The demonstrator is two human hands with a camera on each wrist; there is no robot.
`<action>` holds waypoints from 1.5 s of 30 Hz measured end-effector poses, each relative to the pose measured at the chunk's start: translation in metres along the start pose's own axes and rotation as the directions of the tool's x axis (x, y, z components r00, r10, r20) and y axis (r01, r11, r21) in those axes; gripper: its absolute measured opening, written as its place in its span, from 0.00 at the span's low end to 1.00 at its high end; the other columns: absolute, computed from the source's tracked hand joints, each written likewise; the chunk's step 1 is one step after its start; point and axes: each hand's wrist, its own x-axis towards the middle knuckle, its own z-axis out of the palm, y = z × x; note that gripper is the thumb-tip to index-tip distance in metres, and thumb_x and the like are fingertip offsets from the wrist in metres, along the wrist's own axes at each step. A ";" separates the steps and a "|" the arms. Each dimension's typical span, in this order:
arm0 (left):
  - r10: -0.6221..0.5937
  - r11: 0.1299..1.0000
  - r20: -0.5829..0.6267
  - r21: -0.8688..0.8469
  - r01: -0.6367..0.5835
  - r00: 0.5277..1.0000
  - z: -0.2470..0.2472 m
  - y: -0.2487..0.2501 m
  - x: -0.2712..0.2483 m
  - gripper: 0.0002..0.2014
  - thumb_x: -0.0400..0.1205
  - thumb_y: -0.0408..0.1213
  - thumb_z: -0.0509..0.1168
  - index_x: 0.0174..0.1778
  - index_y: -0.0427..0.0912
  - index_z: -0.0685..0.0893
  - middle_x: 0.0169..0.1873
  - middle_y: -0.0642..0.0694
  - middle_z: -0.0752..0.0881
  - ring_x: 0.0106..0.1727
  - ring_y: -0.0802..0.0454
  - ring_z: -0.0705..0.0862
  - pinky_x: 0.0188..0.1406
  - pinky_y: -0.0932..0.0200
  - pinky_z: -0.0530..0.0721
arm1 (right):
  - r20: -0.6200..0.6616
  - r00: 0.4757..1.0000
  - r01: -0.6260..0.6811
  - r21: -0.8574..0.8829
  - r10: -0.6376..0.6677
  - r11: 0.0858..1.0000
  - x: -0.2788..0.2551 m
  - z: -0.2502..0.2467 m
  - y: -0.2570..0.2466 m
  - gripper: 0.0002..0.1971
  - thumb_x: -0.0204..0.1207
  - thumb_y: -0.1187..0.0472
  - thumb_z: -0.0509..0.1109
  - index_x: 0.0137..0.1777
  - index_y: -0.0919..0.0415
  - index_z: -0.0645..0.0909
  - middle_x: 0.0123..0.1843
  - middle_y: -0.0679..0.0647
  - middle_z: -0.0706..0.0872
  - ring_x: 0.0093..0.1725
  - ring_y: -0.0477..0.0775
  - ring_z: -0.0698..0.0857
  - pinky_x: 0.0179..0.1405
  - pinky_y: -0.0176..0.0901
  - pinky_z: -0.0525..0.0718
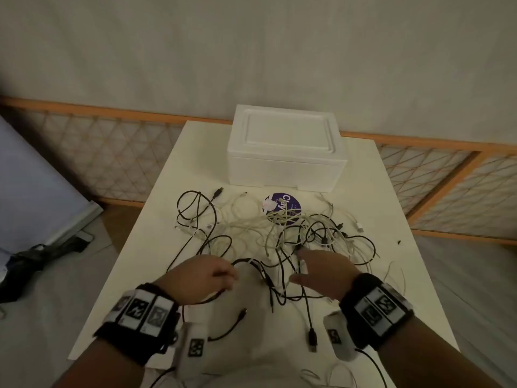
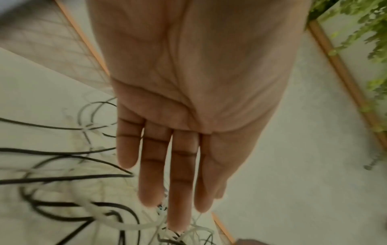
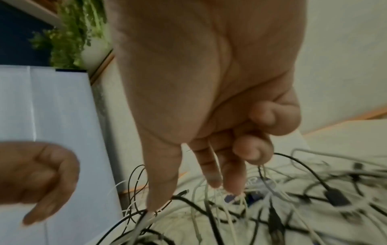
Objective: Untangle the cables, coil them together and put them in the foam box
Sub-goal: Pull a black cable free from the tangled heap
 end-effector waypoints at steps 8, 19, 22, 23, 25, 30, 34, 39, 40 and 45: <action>0.098 0.994 0.005 0.053 -0.098 0.995 -0.005 -0.009 0.024 0.09 0.83 0.42 0.65 0.56 0.55 0.88 0.45 0.63 0.89 0.49 0.73 0.83 0.51 0.72 0.78 | 0.138 0.959 0.274 -0.238 -0.247 0.932 0.021 -0.014 -0.024 0.19 0.79 0.61 0.60 0.66 0.42 0.79 0.63 0.45 0.82 0.63 0.49 0.80 0.60 0.47 0.80; 0.246 0.898 -0.125 -0.344 -0.274 0.961 -0.017 0.049 0.064 0.12 0.84 0.35 0.65 0.50 0.60 0.84 0.43 0.60 0.89 0.50 0.61 0.87 0.62 0.57 0.82 | -0.552 0.817 0.234 0.051 -0.168 0.971 0.037 -0.105 -0.039 0.11 0.80 0.59 0.65 0.57 0.50 0.87 0.53 0.51 0.88 0.55 0.53 0.84 0.53 0.43 0.79; 0.286 0.900 -0.091 -0.316 -0.300 0.954 -0.020 0.047 0.064 0.16 0.84 0.35 0.65 0.43 0.66 0.85 0.45 0.60 0.88 0.52 0.61 0.85 0.60 0.58 0.81 | -0.757 0.654 0.338 0.268 -0.020 0.902 0.029 -0.124 -0.029 0.08 0.77 0.63 0.70 0.50 0.55 0.90 0.49 0.48 0.91 0.53 0.48 0.86 0.57 0.40 0.80; 0.308 0.902 -0.082 -0.290 -0.318 0.948 -0.020 0.044 0.063 0.17 0.83 0.36 0.65 0.43 0.70 0.83 0.49 0.57 0.88 0.55 0.59 0.84 0.62 0.57 0.80 | -0.784 0.621 0.358 0.315 0.028 0.879 0.027 -0.126 -0.027 0.07 0.76 0.64 0.71 0.48 0.55 0.90 0.47 0.45 0.90 0.52 0.46 0.86 0.56 0.37 0.80; 0.337 0.908 -0.104 -0.225 -0.352 0.936 -0.022 0.040 0.062 0.18 0.83 0.35 0.66 0.45 0.71 0.82 0.53 0.53 0.87 0.59 0.57 0.84 0.65 0.56 0.80 | -0.800 0.594 0.358 0.354 0.082 0.864 0.029 -0.127 -0.022 0.08 0.76 0.63 0.71 0.49 0.53 0.90 0.46 0.42 0.88 0.53 0.46 0.85 0.54 0.31 0.77; 0.271 0.886 -0.366 -0.266 -0.379 0.890 -0.038 0.047 0.063 0.11 0.81 0.39 0.68 0.41 0.64 0.84 0.42 0.60 0.90 0.50 0.60 0.87 0.56 0.57 0.83 | -0.747 0.589 0.265 -0.181 -0.308 0.947 0.025 -0.118 -0.028 0.37 0.67 0.69 0.75 0.76 0.47 0.70 0.75 0.53 0.75 0.66 0.59 0.78 0.62 0.53 0.78; 0.282 0.805 -0.393 -0.400 -0.438 0.875 -0.046 0.062 0.057 0.12 0.82 0.27 0.66 0.47 0.51 0.84 0.41 0.57 0.91 0.49 0.60 0.89 0.53 0.66 0.83 | -0.574 0.547 0.367 -0.490 -0.609 0.791 0.028 -0.100 -0.042 0.34 0.62 0.65 0.79 0.70 0.46 0.77 0.69 0.52 0.81 0.56 0.56 0.86 0.53 0.52 0.81; 0.214 0.665 -0.325 -0.642 -0.382 0.921 -0.038 0.062 0.059 0.11 0.81 0.18 0.62 0.50 0.38 0.82 0.33 0.53 0.91 0.40 0.60 0.89 0.44 0.66 0.84 | -0.520 0.652 0.349 -0.442 -0.553 0.827 0.035 -0.105 -0.041 0.28 0.61 0.68 0.80 0.61 0.48 0.82 0.53 0.54 0.83 0.40 0.59 0.85 0.24 0.46 0.82; 0.200 0.654 -0.329 -0.656 -0.376 0.923 -0.036 0.058 0.060 0.12 0.80 0.18 0.62 0.50 0.38 0.82 0.34 0.53 0.91 0.41 0.59 0.90 0.45 0.65 0.85 | -0.515 0.653 0.342 -0.453 -0.555 0.823 0.035 -0.106 -0.044 0.23 0.60 0.68 0.80 0.55 0.50 0.84 0.50 0.54 0.83 0.39 0.59 0.85 0.22 0.43 0.79; 0.279 0.850 -0.224 -0.395 -0.349 0.934 -0.028 0.029 0.066 0.16 0.81 0.26 0.68 0.41 0.55 0.89 0.44 0.57 0.91 0.51 0.61 0.88 0.55 0.66 0.82 | -0.669 0.651 0.278 -0.230 -0.359 0.933 0.026 -0.123 -0.043 0.04 0.72 0.53 0.72 0.46 0.45 0.86 0.43 0.48 0.83 0.42 0.55 0.85 0.30 0.48 0.83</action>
